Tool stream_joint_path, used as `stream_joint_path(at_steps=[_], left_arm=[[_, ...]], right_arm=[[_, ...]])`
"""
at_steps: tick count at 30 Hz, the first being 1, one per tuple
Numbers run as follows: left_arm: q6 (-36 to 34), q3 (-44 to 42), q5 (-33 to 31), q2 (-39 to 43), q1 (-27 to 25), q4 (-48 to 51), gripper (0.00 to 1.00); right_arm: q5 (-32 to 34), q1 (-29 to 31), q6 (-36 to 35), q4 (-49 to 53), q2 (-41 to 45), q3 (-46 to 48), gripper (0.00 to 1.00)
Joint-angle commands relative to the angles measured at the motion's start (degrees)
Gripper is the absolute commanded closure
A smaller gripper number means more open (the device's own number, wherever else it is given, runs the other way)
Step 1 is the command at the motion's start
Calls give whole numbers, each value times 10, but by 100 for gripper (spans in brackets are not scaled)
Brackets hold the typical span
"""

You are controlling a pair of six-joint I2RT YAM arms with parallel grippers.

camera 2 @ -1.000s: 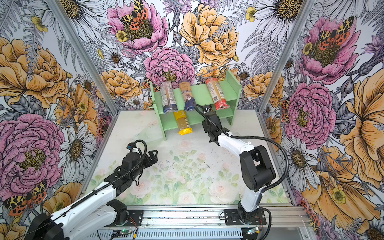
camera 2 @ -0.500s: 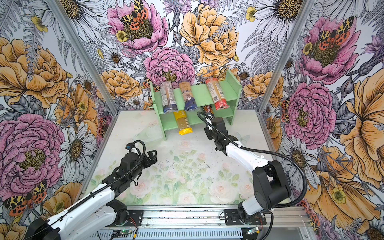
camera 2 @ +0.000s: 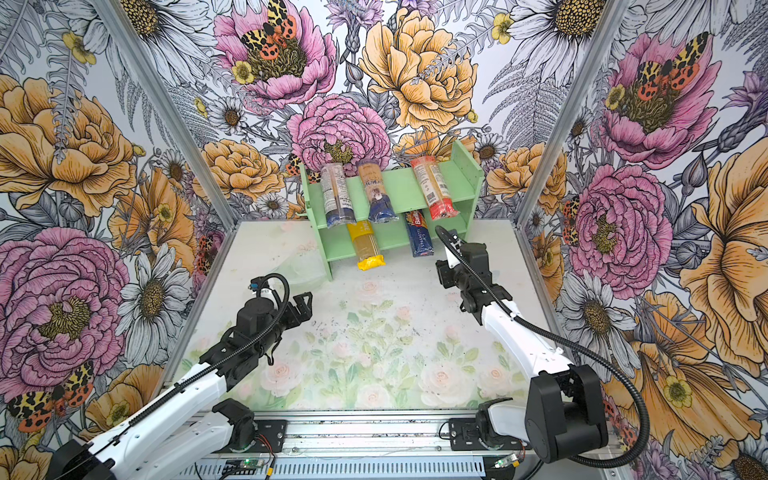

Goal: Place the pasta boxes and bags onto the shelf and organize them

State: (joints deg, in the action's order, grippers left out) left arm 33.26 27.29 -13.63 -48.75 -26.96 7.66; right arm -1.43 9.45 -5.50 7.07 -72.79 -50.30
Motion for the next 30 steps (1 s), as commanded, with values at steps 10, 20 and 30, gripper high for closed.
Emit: stream_joint_path(at_steps=[10,20,30], left_arm=[[-96,27,-29,7,13,-32,1],[-203,21,-70,38,60,-48,1],[-237,-32,-44,57,157,-108,1]], right_arm=[[-85,-58,28,-21,0,29,39],[-138,-104,55,-125,-25,93,39],[-158,-130,58,-186,-74,115,39]])
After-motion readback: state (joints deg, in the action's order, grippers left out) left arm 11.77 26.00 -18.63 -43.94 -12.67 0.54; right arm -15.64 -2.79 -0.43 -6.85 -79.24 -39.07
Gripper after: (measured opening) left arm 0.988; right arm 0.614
